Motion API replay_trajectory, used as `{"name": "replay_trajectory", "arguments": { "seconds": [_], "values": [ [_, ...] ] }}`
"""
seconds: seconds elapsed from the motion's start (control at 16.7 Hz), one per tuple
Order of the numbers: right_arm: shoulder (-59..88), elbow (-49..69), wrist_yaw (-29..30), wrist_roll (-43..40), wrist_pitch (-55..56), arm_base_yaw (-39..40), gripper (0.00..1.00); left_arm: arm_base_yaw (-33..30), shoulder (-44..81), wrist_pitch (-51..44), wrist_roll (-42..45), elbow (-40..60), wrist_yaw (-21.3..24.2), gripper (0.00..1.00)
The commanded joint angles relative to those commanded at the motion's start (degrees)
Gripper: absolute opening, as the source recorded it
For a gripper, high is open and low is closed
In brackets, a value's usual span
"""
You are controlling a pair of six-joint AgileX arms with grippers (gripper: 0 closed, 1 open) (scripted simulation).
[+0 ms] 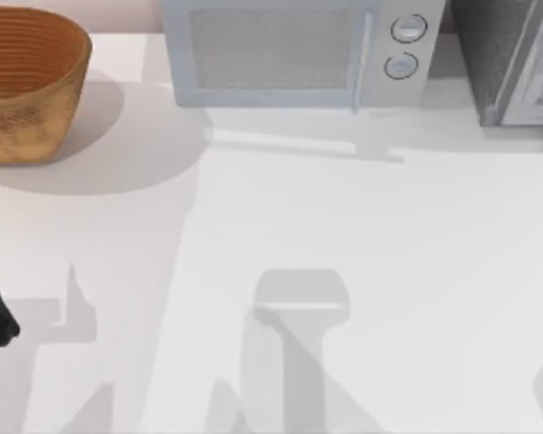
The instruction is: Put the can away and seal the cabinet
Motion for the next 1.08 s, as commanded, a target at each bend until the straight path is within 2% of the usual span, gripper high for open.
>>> {"name": "replay_trajectory", "arguments": {
  "seconds": [0.72, 0.9, 1.08],
  "values": [
    [-1.56, -0.94, 51.54, -0.04, -2.03, 50.74, 1.0, 0.0, 0.0, 0.0, 0.0, 0.0, 0.0, 1.0],
    [-1.72, -1.12, 60.98, -0.15, -2.5, 60.04, 1.0, 0.0, 0.0, 0.0, 0.0, 0.0, 0.0, 1.0],
    [-1.79, -1.22, 66.58, -0.23, -2.78, 65.66, 1.0, 0.0, 0.0, 0.0, 0.0, 0.0, 0.0, 1.0]
  ]
}}
